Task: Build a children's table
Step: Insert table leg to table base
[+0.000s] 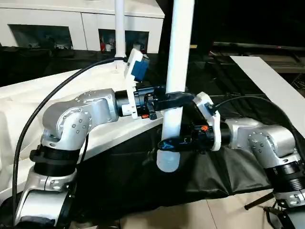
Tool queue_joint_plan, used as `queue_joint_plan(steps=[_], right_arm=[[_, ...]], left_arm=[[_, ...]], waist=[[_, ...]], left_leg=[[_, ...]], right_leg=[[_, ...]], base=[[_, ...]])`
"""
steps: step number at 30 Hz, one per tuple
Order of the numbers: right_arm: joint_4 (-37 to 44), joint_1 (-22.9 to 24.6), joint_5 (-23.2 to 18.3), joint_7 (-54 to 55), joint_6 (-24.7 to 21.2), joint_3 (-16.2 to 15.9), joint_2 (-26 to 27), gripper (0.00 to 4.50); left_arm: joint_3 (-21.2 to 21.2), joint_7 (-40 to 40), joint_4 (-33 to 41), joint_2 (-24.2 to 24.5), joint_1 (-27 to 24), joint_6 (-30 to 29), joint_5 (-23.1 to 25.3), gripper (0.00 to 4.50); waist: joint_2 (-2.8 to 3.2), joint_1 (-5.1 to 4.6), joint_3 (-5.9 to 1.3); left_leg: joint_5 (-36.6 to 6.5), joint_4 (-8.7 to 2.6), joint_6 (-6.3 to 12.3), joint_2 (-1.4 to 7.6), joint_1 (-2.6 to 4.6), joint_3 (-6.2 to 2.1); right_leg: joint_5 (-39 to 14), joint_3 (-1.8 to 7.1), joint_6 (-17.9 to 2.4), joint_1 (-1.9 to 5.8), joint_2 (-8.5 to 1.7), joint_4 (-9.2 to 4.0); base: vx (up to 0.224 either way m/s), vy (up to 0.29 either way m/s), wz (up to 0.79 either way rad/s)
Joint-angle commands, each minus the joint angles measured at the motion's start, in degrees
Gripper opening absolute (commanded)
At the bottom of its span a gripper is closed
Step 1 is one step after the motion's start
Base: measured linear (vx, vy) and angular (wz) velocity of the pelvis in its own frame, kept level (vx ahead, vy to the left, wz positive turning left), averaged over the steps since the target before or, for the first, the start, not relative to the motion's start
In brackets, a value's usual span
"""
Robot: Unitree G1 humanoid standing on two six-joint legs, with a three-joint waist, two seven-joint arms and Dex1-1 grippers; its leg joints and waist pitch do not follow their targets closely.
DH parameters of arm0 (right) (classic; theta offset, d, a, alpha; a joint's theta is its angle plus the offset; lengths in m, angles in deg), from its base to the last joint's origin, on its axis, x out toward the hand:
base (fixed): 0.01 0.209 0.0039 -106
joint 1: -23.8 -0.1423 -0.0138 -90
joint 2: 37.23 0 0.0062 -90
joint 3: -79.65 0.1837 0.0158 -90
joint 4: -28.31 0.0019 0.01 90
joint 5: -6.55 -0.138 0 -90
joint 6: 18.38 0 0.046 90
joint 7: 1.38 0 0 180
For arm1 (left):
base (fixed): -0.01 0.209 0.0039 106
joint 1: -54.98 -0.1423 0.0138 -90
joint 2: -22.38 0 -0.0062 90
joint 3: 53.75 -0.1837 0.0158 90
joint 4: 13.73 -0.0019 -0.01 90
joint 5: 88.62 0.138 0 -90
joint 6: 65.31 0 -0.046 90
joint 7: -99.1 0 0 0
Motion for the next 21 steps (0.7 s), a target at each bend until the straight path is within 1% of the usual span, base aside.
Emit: queue_joint_plan(steps=[1,3,4,5,8,10,19,21], right_arm=[[0.1,-1.5,0.2,-0.3,-0.5,0.1,-0.3,3.14],[-0.1,-1.6,0.4,-0.3,-0.4,0.0,-0.3,3.03],[-0.2,-1.6,0.5,-0.4,-0.3,-0.1,-0.3,2.80],[-0.3,-1.6,0.6,-0.4,-0.2,-0.2,-0.3,2.69],[-0.3,-1.5,0.7,-0.7,-0.1,-0.4,-0.3,2.60],[-0.3,-1.5,0.7,-0.8,-0.1,-0.5,-0.2,2.24],[0.3,-1.2,0.5,-1.8,-0.1,-0.9,-0.5,2.09],[0.2,-1.1,0.7,-1.6,0.4,-0.7,-0.3,2.09]], left_arm=[[-1.0,-0.8,1.2,0.2,1.1,0.4,0.5,1.82],[-1.0,-0.9,1.2,0.2,1.1,0.4,0.6,1.82],[-1.1,-1.1,1.2,0.3,1.1,0.3,0.5,1.82],[-1.2,-1.4,1.2,0.4,1.1,0.3,0.5,1.82],[-1.5,-2.1,1.3,0.6,1.1,0.3,0.5,1.82],[-1.6,-2.3,1.3,0.6,1.0,0.2,0.5,1.82],[-1.8,-3.2,1.3,0.7,1.0,0.2,0.3,1.82],[-2.4,-2.6,1.3,1.0,1.0,1.7,2.2,1.82]], waist=[[0.29,0.25,-4.29],[0.27,0.27,-4.34],[0.28,0.29,-4.32],[0.28,0.30,-4.34],[0.30,0.30,-4.32],[0.33,0.32,-4.33],[0.31,0.57,-4.34],[0.30,0.64,-4.33]], left_leg=[[-8.2,-3.78,-2.47,1.09,1.14,-0.01],[-7.8,-3.75,-2.46,1.11,1.14,-0.01],[-7.9,-3.75,-2.44,1.07,1.12,0.01],[-7.8,-3.75,-2.44,1.08,1.14,0.00],[-7.9,-3.76,-2.42,1.09,1.17,0.01],[-8.1,-3.76,-2.50,1.10,1.19,0.00],[-8.1,-3.73,-2.43,1.10,1.22,0.02],[-8.4,-3.72,-2.49,1.09,1.18,0.02]], right_leg=[[-9.8,2.30,-9.3,2.94,-4.01,-3.96],[-9.0,2.30,-9.5,2.96,-3.97,-3.85],[-8.9,2.30,-9.7,2.97,-3.96,-3.84],[-8.9,2.29,-9.7,2.98,-3.98,-3.82],[-9.0,2.31,-9.8,2.97,-4.00,-3.84],[-9.1,2.29,-9.8,2.99,-4.00,-3.83],[-8.9,2.30,-9.8,2.96,-3.98,-3.79],[-9.2,2.31,-9.7,2.99,-4.01,-3.83]], base=[[0.000,0.000,0.00],[0.000,0.000,0.00],[0.000,0.000,0.00],[0.000,0.000,0.00],[0.000,0.000,0.00],[0.000,0.000,0.00],[0.000,0.000,0.00],[0.000,0.000,0.00]])
